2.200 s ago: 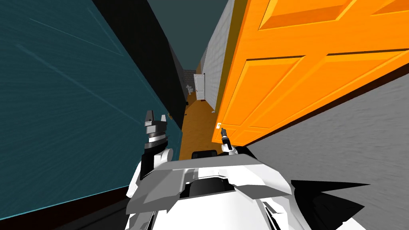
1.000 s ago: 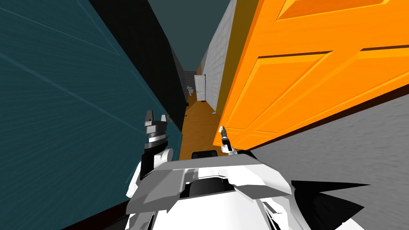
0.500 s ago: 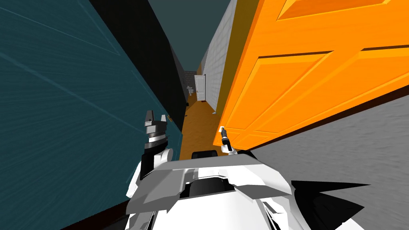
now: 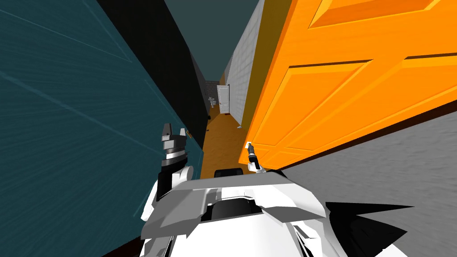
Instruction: Push the door open
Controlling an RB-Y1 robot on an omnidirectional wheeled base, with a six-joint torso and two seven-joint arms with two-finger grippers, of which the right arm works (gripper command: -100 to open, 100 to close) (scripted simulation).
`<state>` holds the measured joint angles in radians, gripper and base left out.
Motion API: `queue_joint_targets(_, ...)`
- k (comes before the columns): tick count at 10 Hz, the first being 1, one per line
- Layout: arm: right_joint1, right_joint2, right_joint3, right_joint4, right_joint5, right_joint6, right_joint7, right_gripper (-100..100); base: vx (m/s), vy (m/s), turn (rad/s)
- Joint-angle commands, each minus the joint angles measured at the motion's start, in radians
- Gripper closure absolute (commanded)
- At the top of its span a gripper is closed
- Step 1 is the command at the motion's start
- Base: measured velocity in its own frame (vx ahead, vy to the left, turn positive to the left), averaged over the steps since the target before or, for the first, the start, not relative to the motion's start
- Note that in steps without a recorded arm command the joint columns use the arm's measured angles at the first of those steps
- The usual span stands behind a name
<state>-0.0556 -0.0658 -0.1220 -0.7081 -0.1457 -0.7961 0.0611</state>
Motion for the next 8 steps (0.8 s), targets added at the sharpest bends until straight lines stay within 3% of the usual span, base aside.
queue_joint_targets(1,-0.007,-0.011,-0.02,-0.006,-0.01,-0.004,0.008,100,0.193,-0.004,-0.046)
queue_joint_targets(5,-0.009,-0.023,-0.054,-0.002,-0.03,-0.001,0.017,100,0.191,0.015,-0.039)
queue_joint_targets(7,-0.009,-0.023,-0.054,-0.002,-0.03,-0.001,0.017,100,0.091,0.001,-0.011)
queue_joint_targets(8,-0.009,-0.028,-0.075,-0.001,-0.041,0.0,0.023,100,0.119,0.007,-0.073)
